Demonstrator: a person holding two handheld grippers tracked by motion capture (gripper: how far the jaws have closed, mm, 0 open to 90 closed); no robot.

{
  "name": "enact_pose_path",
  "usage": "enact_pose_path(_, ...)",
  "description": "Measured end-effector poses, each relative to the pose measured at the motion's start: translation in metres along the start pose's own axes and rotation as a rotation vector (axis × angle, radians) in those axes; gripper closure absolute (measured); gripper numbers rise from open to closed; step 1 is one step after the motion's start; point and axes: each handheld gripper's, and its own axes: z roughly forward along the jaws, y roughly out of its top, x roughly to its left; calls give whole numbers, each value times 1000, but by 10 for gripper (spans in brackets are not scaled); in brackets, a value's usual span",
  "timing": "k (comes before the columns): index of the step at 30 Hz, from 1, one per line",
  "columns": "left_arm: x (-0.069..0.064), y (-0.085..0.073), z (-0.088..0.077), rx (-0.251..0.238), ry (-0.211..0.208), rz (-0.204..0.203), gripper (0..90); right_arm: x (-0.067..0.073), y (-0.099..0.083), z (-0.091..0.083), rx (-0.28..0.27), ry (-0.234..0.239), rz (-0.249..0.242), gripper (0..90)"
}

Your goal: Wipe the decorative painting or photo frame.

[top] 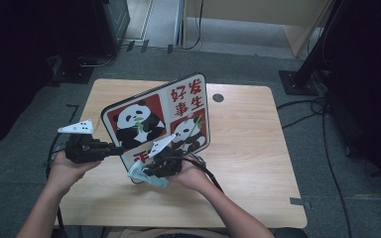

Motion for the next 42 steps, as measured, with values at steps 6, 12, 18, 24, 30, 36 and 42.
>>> enact_pose_path(6,0,0,0,0,1,0,786,3,-6,12,59,7,-2,821)
enact_pose_path(12,0,0,0,2,0,2,788,0,-12,13,56,0,-8,821)
enact_pose_path(18,0,0,0,3,-2,7,790,-9,-19,1,53,-23,17,821)
enact_pose_path(24,0,0,0,4,-3,7,790,-17,-25,-10,41,-48,38,821)
enact_pose_path(30,0,1,0,4,-4,7,790,-27,-32,-25,31,-78,65,820)
enact_pose_path(36,1,1,0,6,-5,8,791,-38,-41,-40,14,-108,104,820)
enact_pose_path(42,1,1,0,6,-7,8,790,-46,-49,-48,0,-123,136,820)
